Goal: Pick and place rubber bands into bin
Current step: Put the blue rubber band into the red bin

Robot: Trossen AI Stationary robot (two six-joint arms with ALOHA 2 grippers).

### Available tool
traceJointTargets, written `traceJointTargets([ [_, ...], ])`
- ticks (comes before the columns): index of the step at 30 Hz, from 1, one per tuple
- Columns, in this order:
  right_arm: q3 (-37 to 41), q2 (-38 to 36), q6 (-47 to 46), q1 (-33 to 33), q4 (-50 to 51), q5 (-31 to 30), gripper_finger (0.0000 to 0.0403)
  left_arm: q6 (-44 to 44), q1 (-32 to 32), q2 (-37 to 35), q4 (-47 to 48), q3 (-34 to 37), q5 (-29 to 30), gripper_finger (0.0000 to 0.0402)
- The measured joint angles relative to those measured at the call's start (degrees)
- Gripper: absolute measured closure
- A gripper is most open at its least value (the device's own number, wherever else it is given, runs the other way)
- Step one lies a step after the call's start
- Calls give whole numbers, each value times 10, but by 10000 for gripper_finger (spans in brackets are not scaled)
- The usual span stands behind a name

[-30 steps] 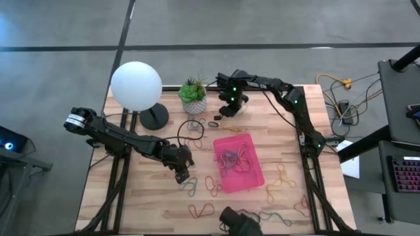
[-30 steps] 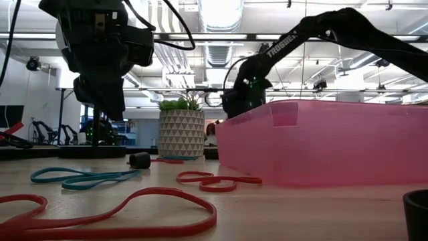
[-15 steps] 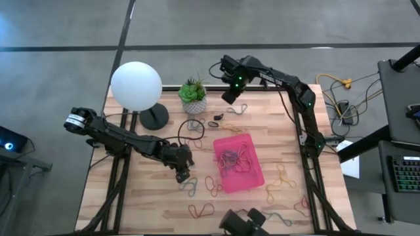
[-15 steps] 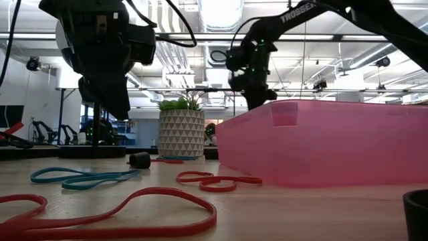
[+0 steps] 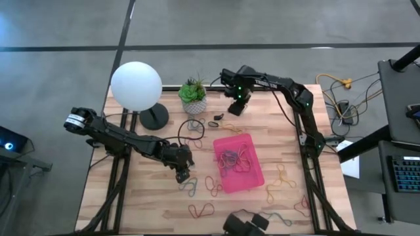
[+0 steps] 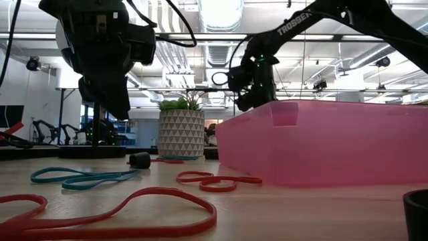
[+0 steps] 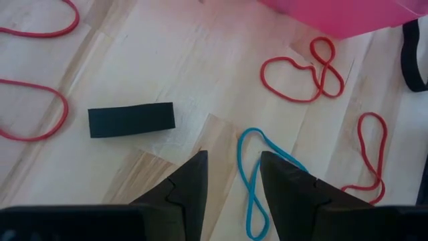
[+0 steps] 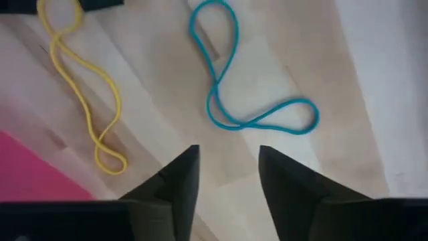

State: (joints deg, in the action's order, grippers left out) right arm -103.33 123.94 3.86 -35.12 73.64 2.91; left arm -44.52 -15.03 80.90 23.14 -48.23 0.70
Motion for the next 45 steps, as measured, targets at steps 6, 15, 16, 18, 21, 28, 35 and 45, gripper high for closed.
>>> traceJointTargets([
  [6,39,0,-18,6,-37,-30,228,2,0,0,-1,1,0,279],
  [15,58,0,-9,22,-81,-29,222,0,0,0,-4,1,-4,279],
  [16,59,0,-9,22,-91,-28,222,-1,0,0,-5,1,-4,279],
  [18,62,0,-10,22,-96,-12,222,-2,0,0,-7,1,-10,279],
  [21,63,0,-11,22,-100,17,222,-15,0,0,-16,1,-14,279],
  [28,64,21,-22,19,-97,21,220,-31,0,0,-18,1,-15,279],
  [35,62,43,-22,19,-88,16,222,-43,0,0,-19,1,-15,279],
  [45,65,45,0,19,-104,-18,246,-42,0,0,-17,1,-14,279],
])
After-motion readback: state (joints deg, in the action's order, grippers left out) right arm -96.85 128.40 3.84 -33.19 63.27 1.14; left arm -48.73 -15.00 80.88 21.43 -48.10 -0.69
